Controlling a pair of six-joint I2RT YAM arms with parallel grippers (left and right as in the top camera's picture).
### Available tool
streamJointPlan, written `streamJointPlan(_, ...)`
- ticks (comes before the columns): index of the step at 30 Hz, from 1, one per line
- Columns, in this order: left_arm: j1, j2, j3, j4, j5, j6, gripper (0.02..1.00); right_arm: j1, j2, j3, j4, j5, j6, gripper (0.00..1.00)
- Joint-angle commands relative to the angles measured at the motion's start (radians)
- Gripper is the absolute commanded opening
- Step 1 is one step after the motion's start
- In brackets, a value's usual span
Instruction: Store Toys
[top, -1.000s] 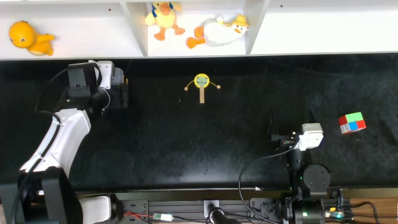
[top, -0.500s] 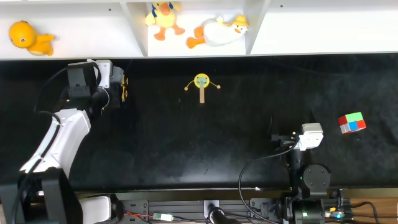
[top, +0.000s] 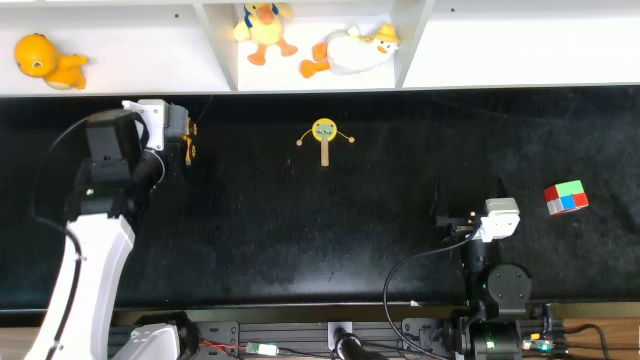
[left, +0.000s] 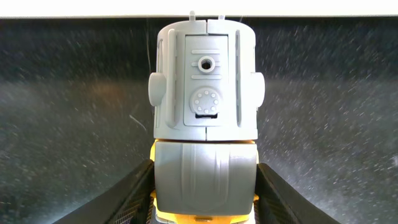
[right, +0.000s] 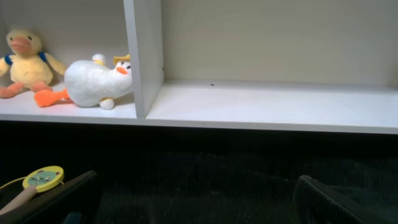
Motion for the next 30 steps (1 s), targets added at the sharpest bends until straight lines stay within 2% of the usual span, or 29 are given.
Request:
streamJointPlan(1, -0.005, -0.054, 0.001, 0.035, -0.005, -0.012, 0.345, -0.003, -0.007, -0.013, 0.005, -0.006, 0.005, 0.996)
streamJointPlan(9, -0.003, 0.024, 0.077, 0.122, -0.005, -0.041, 0.334, -0.003, -0.007, -0.013, 0.005, -0.006, 0.005, 0.993)
streamJointPlan(23, -0.003, 0.333, 0.404, 0.122, -0.005, -0.04, 0.316, -0.003, -0.007, -0.013, 0.005, -0.006, 0.005, 0.996)
streamJointPlan(30, -0.003, 0.404, 0.455, 0.124, -0.005, -0.04, 0.316, -0.003, -0.007, -0.013, 0.005, -0.006, 0.005, 0.993)
